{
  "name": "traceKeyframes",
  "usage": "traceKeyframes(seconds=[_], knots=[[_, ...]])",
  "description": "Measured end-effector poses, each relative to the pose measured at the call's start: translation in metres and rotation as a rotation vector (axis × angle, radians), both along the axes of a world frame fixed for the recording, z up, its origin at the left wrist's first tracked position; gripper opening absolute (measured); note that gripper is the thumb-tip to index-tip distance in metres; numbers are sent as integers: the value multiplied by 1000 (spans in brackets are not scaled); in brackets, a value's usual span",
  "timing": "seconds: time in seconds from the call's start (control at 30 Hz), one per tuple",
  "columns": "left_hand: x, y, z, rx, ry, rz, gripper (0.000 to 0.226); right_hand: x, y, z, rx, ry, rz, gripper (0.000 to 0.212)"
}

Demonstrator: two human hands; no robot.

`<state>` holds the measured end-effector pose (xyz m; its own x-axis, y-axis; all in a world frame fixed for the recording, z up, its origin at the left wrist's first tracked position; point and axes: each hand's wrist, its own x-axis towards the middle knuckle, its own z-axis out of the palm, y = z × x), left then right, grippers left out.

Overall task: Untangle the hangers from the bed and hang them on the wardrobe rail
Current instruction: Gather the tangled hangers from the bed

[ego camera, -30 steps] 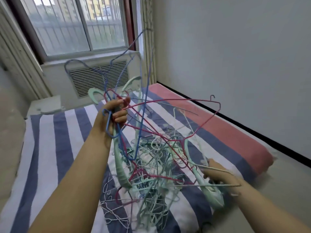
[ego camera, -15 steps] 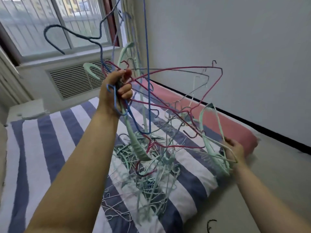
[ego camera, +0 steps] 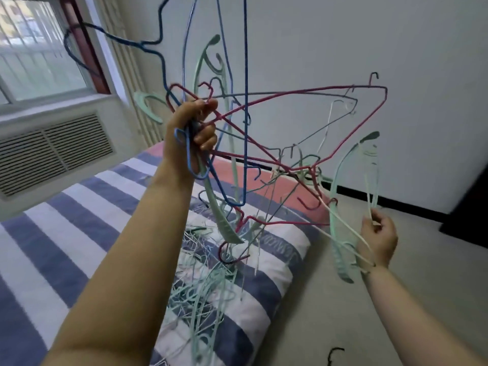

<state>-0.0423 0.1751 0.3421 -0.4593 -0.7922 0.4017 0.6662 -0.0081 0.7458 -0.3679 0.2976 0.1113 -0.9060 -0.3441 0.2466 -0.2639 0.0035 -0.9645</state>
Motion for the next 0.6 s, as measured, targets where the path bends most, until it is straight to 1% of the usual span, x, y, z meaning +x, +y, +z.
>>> traceKeyframes(seconds=[0.07, 0.13, 0.17, 0.23, 0.3, 0.43, 0.5, 0.6], knots=[[-19, 12, 9, -16, 6, -16, 15, -18, 15, 5, -12, 13, -28, 26], [-37, 27, 13, -10, 0, 23, 7, -37, 29, 11, 23, 7, 14, 25], [-46, 35, 12, 1, -6, 56, 4, -47, 35, 13, 63, -2, 59, 23], [-60, 51, 7, 38, -16, 108, 11, -65, 46, 12, 169, -7, 144, 19], [-69, 65, -1, 66, -13, 138, 7, -78, 54, 9, 266, -5, 200, 17], [-64, 83, -23, 89, -22, 234, 6, -80, 66, 3, 396, 25, 307, 15], [-55, 87, -33, 104, -19, 265, 8, -71, 68, -1, 412, 53, 341, 11], [-38, 84, -46, 142, 27, 272, 5, -57, 61, -10, 391, 102, 273, 11]])
